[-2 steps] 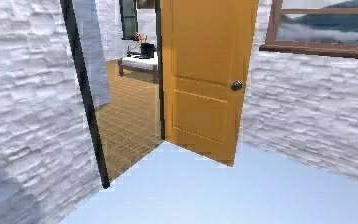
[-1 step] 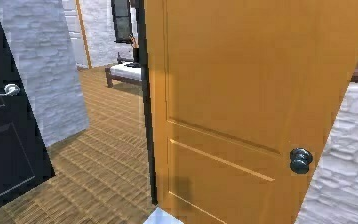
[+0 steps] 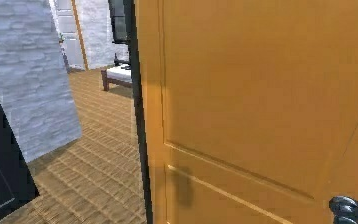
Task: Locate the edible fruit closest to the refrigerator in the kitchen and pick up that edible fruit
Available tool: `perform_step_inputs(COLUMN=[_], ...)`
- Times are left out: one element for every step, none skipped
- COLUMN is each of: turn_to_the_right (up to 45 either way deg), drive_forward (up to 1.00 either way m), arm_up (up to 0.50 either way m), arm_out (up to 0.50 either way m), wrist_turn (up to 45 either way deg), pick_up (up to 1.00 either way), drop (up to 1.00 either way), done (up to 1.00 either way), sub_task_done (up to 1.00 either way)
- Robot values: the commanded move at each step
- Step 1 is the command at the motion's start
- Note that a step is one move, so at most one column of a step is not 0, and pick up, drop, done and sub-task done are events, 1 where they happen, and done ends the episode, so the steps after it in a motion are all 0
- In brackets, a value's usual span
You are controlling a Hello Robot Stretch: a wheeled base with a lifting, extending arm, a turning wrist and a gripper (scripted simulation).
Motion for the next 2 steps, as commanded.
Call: perform_step_inputs(turn_to_the_right=[-39.0, 0.0], drive_forward=[0.0, 0.6], arm_up=[0.0, 0.0], arm_out=[0.0, 0.0], wrist_turn=[0.0, 0.0], pick_up=[0.0, 0.0], drop=[0.0, 0.0], done=[0.0, 0.0], sub_task_done=[0.0, 0.0])
